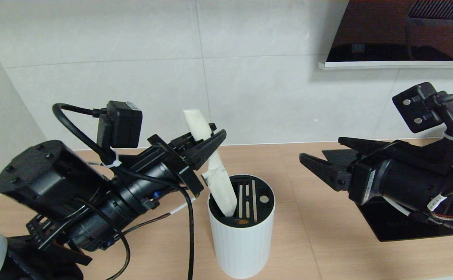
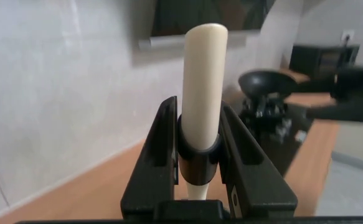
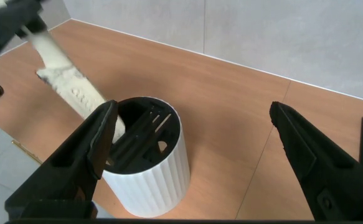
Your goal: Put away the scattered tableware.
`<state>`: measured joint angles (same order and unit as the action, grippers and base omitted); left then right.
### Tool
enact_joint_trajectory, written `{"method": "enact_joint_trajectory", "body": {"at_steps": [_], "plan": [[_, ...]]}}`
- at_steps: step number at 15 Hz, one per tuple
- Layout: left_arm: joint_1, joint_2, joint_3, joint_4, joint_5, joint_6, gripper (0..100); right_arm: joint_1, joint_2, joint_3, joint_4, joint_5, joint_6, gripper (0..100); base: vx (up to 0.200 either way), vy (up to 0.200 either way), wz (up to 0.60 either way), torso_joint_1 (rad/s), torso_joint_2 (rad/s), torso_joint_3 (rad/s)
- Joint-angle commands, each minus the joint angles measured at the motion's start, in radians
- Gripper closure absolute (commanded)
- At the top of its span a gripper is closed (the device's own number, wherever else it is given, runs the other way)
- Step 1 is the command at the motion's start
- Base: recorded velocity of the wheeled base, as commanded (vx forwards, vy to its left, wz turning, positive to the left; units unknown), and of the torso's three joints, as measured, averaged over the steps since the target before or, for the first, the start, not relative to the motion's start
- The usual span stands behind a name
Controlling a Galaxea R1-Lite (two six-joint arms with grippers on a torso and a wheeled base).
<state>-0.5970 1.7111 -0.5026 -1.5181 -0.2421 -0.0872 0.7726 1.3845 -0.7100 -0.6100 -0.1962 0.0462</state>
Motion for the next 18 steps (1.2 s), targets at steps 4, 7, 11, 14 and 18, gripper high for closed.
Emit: {"method": "enact_joint_trajectory", "body": {"at_steps": [4, 7, 11, 14, 18], "plan": [[-0.033, 0.038, 0.027, 0.018, 0.000, -0.002, 100, 0.001, 0.007, 0.000, -0.001, -0.002, 0.000, 0, 0.000, 0.000, 0.00, 0.000, 0.00, 0.000], [-0.035, 0.051, 0.027, 0.015, 0.000, -0.002, 100, 0.001, 0.007, 0.000, -0.001, -0.002, 0.000, 0, 0.000, 0.000, 0.00, 0.000, 0.00, 0.000], [-0.035, 0.028, 0.027, 0.015, 0.000, -0.005, 0, 0.001, 0.007, 0.000, -0.001, -0.002, 0.000, 0, 0.000, 0.000, 0.00, 0.000, 0.00, 0.000], [-0.035, 0.022, 0.027, 0.015, 0.000, -0.005, 0, 0.001, 0.007, 0.000, -0.001, -0.002, 0.000, 0, 0.000, 0.000, 0.00, 0.000, 0.00, 0.000], [-0.035, 0.013, 0.027, 0.015, 0.001, -0.005, 0, 0.001, 0.007, 0.000, -0.001, -0.003, 0.000, 0, 0.000, 0.000, 0.00, 0.000, 0.00, 0.000]]}}
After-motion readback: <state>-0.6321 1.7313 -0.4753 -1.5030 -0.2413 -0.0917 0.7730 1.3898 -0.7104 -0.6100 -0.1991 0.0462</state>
